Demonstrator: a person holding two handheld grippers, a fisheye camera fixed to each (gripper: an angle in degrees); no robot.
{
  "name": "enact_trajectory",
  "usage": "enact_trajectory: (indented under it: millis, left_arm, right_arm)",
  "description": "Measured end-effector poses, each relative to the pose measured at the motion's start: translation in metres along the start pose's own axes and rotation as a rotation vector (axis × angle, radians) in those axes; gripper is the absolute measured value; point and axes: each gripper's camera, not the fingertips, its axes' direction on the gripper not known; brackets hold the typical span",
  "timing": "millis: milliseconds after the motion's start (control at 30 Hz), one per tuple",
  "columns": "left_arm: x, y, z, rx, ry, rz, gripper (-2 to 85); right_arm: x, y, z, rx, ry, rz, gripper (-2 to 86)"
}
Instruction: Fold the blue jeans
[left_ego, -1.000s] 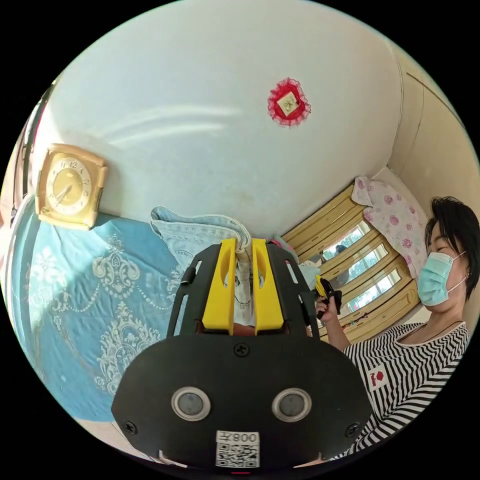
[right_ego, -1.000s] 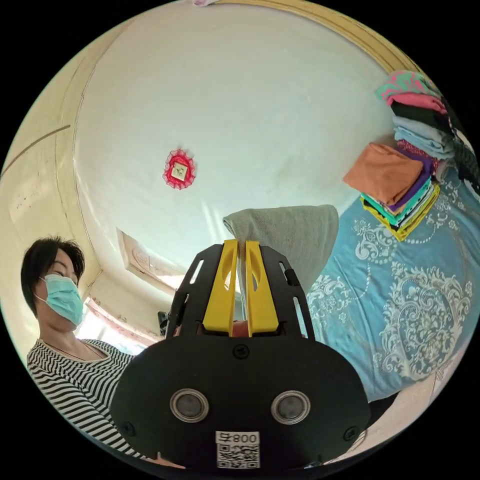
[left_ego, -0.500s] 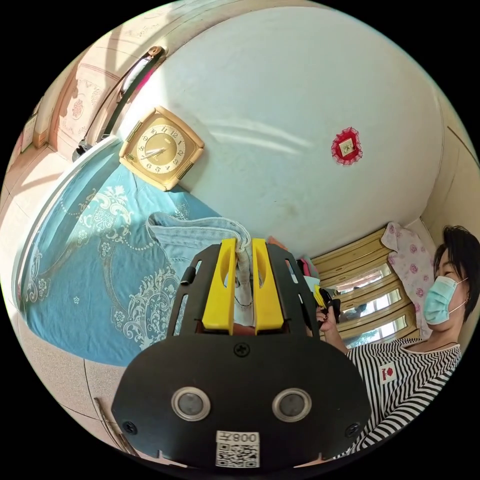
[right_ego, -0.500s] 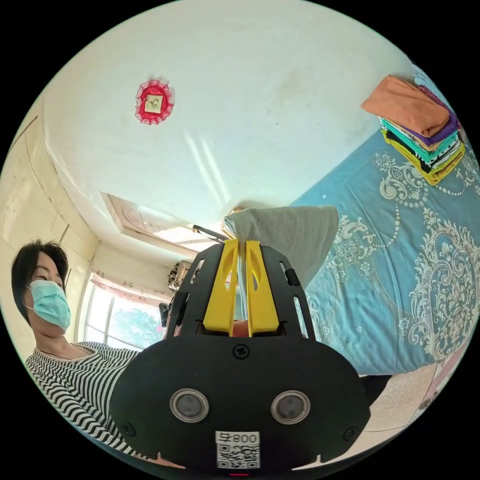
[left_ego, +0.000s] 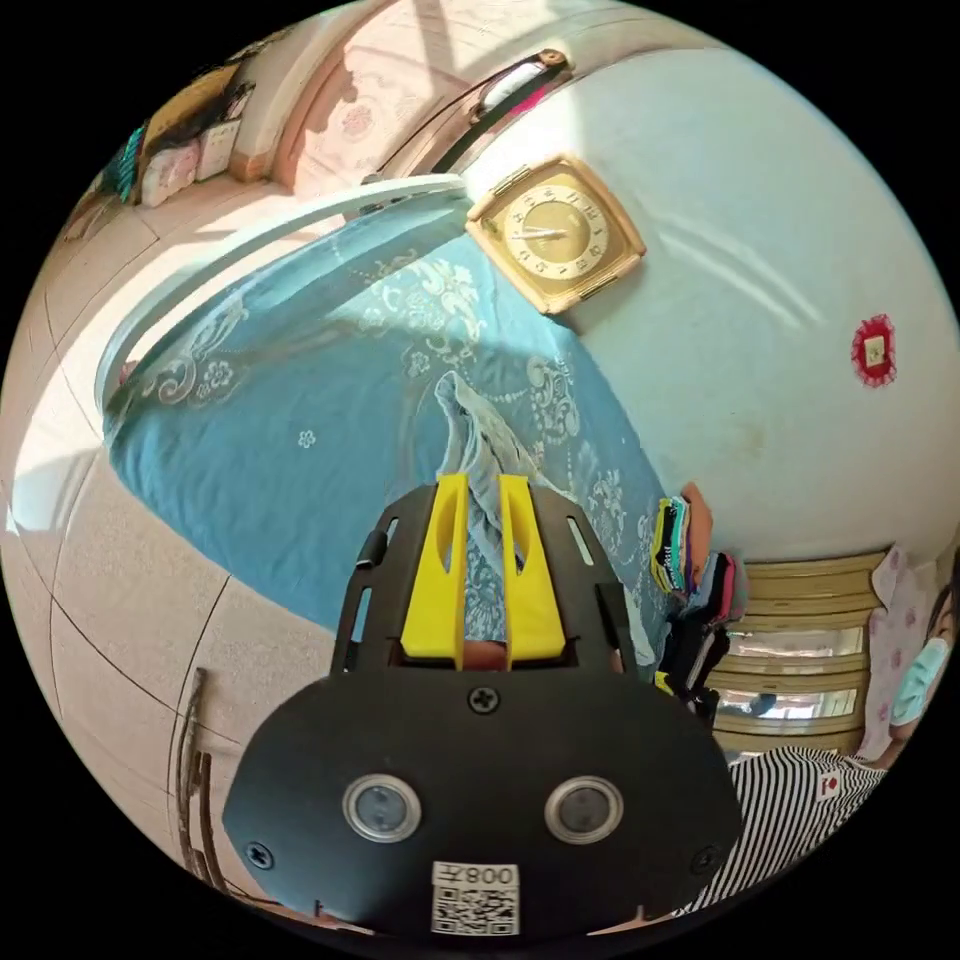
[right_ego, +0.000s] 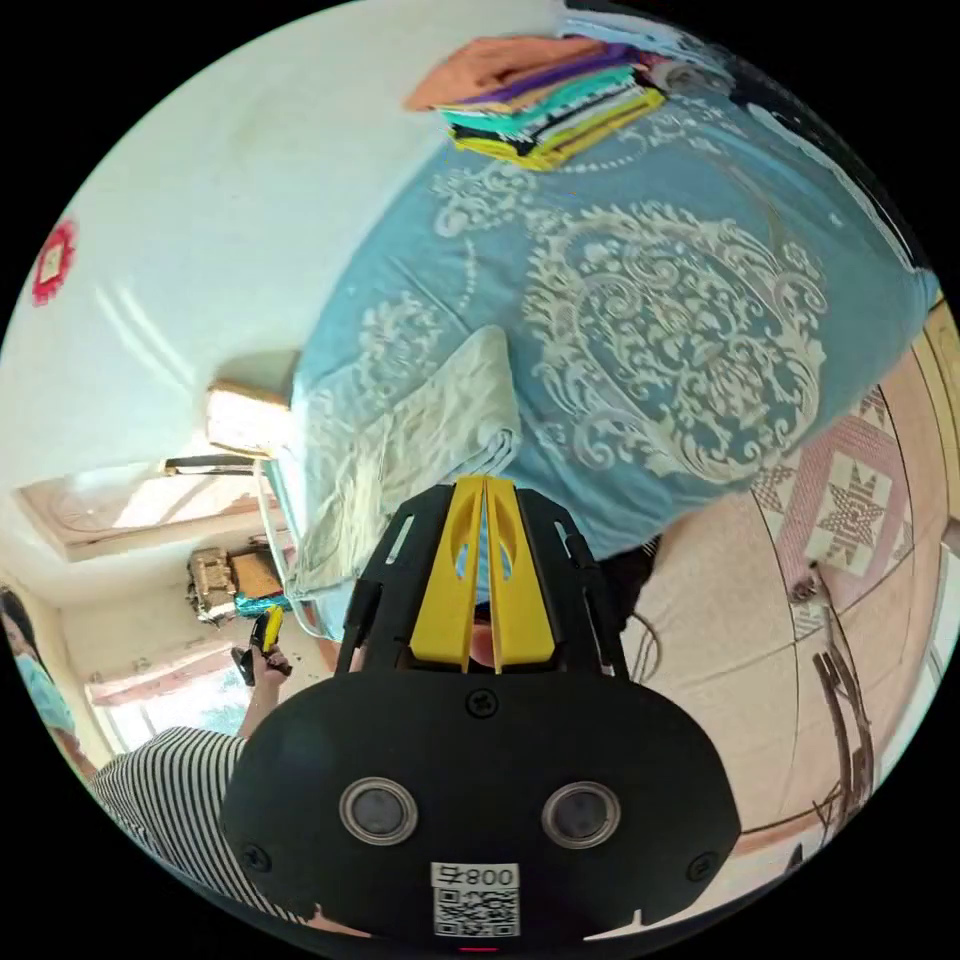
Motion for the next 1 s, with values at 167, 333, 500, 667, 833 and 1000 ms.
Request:
enact_trajectory:
  millis: [167, 333, 500, 667, 833, 1000]
  left_arm:
    - [-0.086, 0.052, 0.024, -0.031, 0.080, 0.037, 6.9]
    - [-0.125, 0.080, 0.048, -0.102, 0.192, 0.125, 7.8]
    - [-0.152, 0.114, 0.048, -0.168, 0.205, 0.189, 8.0]
    - [-0.191, 0.133, 0.051, -0.209, 0.174, 0.176, 9.2]
    - [-0.231, 0.136, 0.063, -0.207, 0.169, 0.119, 10.4]
    - [-0.269, 0.132, 0.078, -0.247, 0.164, 0.028, 11.4]
  right_arm:
    - [-0.055, 0.050, 0.098, -0.002, 0.045, -0.222, 0.6]
    - [-0.185, 0.118, 0.180, 0.057, 0.287, -0.761, 3.2]
    - [-0.259, 0.201, 0.252, 0.060, 0.445, -1.036, 6.8]
    - [-0.297, 0.267, 0.305, 0.056, 0.517, -1.102, 6.8]
    - [-0.317, 0.305, 0.335, 0.082, 0.570, -1.102, 7.1]
    - [-0.330, 0.325, 0.363, 0.071, 0.560, -1.037, 7.8]
